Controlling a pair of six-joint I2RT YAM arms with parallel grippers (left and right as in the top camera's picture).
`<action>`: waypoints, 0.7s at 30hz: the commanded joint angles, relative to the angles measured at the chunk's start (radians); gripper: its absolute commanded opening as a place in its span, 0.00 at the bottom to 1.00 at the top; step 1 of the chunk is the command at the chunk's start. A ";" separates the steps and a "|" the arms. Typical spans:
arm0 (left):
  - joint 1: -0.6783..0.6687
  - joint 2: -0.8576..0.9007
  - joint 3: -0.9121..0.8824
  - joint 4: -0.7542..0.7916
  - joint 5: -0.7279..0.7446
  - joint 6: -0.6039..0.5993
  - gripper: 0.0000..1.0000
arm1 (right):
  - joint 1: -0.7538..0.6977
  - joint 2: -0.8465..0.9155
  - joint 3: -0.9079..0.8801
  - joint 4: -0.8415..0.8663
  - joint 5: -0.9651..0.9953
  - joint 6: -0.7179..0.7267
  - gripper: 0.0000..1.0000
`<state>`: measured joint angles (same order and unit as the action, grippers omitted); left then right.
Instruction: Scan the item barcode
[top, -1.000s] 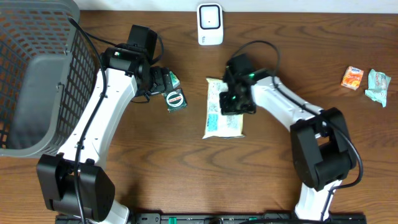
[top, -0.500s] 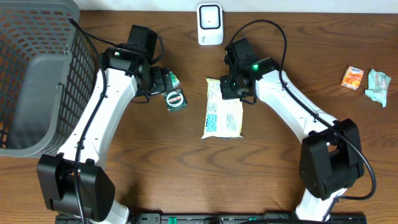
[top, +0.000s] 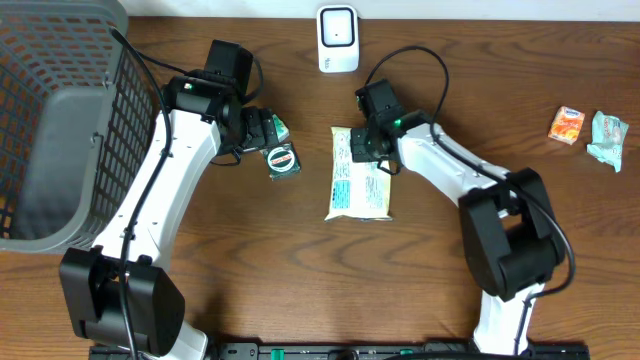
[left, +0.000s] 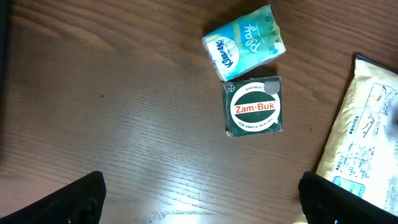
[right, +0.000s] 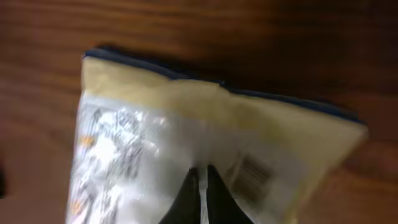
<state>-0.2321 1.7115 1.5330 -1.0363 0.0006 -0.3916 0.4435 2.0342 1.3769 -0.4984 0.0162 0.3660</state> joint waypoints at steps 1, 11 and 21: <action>0.003 0.000 0.008 -0.003 -0.012 0.005 0.97 | -0.025 0.027 -0.003 0.054 0.068 0.019 0.01; 0.003 0.000 0.008 -0.003 -0.012 0.005 0.98 | -0.100 0.019 0.265 -0.237 0.004 -0.004 0.01; 0.003 0.000 0.008 -0.003 -0.012 0.005 0.98 | -0.042 0.019 0.309 -0.595 -0.202 -0.094 0.03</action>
<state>-0.2321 1.7115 1.5330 -1.0363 0.0002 -0.3916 0.3645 2.0548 1.6974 -1.0588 -0.1307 0.3042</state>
